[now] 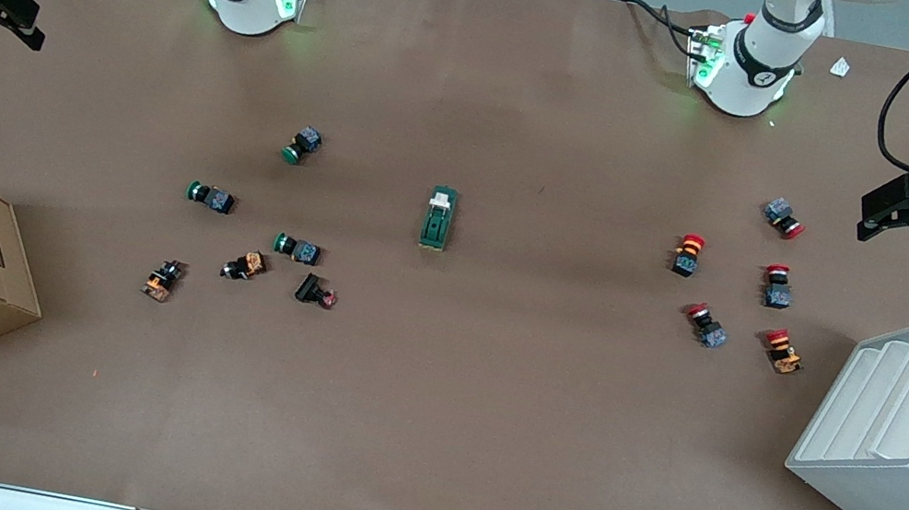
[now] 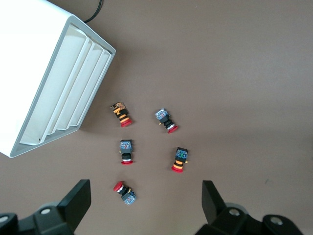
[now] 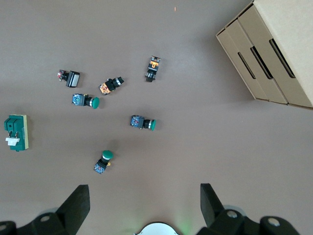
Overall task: Close load switch with both arms
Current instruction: 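Move the left gripper down over the green switch base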
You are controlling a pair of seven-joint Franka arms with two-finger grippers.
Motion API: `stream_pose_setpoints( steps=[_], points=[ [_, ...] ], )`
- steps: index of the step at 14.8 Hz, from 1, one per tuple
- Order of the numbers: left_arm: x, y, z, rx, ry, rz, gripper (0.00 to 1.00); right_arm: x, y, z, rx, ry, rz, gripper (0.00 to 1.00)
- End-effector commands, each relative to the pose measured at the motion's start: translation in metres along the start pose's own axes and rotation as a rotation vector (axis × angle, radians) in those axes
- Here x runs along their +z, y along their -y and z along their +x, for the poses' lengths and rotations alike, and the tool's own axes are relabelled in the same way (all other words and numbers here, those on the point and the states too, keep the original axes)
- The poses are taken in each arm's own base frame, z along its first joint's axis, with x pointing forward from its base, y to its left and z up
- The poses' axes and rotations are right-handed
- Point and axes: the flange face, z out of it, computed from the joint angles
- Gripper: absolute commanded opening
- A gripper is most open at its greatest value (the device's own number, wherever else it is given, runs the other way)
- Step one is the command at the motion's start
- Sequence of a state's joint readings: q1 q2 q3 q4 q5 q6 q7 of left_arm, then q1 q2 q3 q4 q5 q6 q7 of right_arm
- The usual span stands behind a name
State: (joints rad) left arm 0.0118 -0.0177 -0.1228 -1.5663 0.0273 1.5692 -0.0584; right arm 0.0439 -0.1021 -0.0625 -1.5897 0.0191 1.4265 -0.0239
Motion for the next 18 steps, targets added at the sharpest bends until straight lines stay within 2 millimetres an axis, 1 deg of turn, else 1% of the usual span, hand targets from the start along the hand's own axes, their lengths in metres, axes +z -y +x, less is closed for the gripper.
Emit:
stream_pose_setpoints(
  steps=[1, 3, 4, 5, 6, 7, 8, 9, 10, 11, 13, 14, 16, 18],
  points=[
    [-0.004, -0.001, 0.003, 0.002, -0.004, 0.005, 1.0, -0.004, 0.0, -0.008, -0.011, -0.009, 0.005, 1.0],
    [-0.003, -0.01, 0.004, 0.018, -0.002, 0.002, 1.0, -0.006, 0.0, -0.008, -0.011, -0.015, 0.005, 1.0],
    [-0.003, -0.019, 0.005, 0.036, -0.004, 0.002, 1.0, -0.006, 0.0, -0.008, -0.011, -0.015, 0.005, 1.0],
    [-0.003, -0.041, 0.008, 0.069, -0.007, 0.003, 1.0, -0.007, 0.0, -0.008, -0.011, -0.017, 0.005, 1.0],
    [0.005, -0.063, 0.011, 0.109, 0.005, 0.004, 1.0, -0.007, -0.002, -0.008, -0.008, -0.017, 0.005, 1.0],
    [0.016, -0.091, 0.012, 0.148, 0.015, 0.004, 1.0, -0.007, -0.002, -0.008, -0.008, -0.017, 0.005, 1.0],
    [0.023, -0.122, 0.01, 0.148, 0.023, 0.005, 1.0, -0.007, -0.002, -0.008, -0.008, -0.017, 0.005, 1.0],
    [0.031, -0.143, 0.01, 0.111, 0.021, 0.016, 1.0, -0.007, -0.002, -0.008, -0.008, -0.018, 0.005, 1.0],
    [0.039, -0.179, 0.003, 0.095, 0.017, 0.029, 1.0, -0.007, -0.002, -0.008, -0.008, -0.018, 0.005, 1.0],
    [0.049, -0.215, -0.005, 0.064, 0.017, 0.046, 1.0, -0.008, -0.002, -0.008, -0.008, -0.02, 0.005, 1.0],
    [0.072, -0.291, -0.027, -0.082, -0.017, 0.072, 1.0, -0.01, -0.003, -0.008, -0.005, -0.025, 0.005, 1.0],
    [0.091, -0.324, -0.035, -0.141, -0.024, 0.074, 1.0, -0.01, -0.004, -0.008, -0.004, -0.025, 0.005, 1.0],
    [0.121, -0.382, -0.057, -0.177, -0.06, 0.086, 1.0, -0.01, -0.005, -0.008, -0.002, -0.023, 0.006, 1.0],
    [0.154, -0.427, -0.076, -0.215, -0.097, 0.084, 1.0, -0.01, -0.005, -0.009, 0.0, -0.02, 0.004, 1.0]
  ],
)
